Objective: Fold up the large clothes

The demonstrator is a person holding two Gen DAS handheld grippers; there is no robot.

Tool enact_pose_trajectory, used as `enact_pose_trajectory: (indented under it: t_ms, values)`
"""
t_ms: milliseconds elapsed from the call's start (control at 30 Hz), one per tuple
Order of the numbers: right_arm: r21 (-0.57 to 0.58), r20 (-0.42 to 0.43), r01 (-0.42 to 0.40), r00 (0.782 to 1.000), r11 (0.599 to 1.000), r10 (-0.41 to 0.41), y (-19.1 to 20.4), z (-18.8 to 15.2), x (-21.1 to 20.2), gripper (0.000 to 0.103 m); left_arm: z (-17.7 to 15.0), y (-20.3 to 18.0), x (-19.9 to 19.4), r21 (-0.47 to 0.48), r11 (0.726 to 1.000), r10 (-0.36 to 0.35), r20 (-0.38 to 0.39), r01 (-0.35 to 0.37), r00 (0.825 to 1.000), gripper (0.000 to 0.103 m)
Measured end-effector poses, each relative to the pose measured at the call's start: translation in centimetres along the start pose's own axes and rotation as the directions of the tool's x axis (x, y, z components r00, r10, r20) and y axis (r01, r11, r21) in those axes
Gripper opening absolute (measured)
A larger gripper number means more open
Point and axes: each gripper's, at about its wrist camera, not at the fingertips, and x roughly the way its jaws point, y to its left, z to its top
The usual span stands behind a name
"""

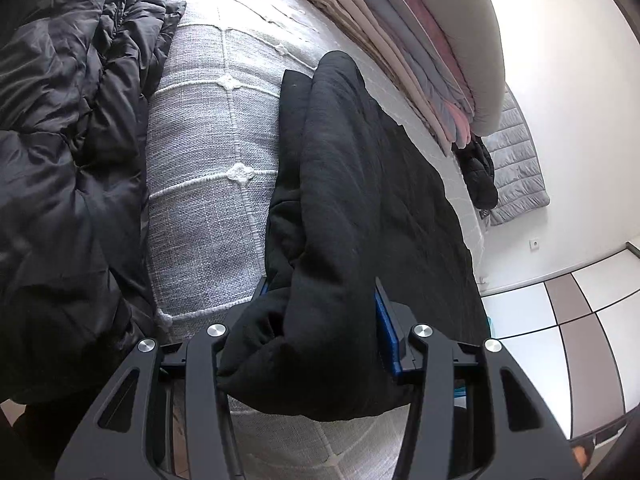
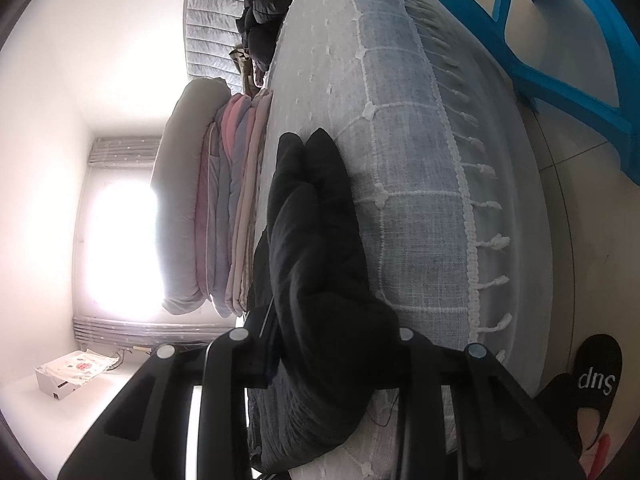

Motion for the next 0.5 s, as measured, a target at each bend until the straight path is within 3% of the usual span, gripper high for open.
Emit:
enact_pose_trajectory:
  t_ms: [500]
  values:
    - [0.01, -0.002, -0.007, 1.0, 1.0, 0.007, -0.19, 0.01, 0.07, 0.033, -0.04, -0.06, 0.03, 0.003, 1.0, 0.001, 0.002, -0.001, 1.0, 0.044]
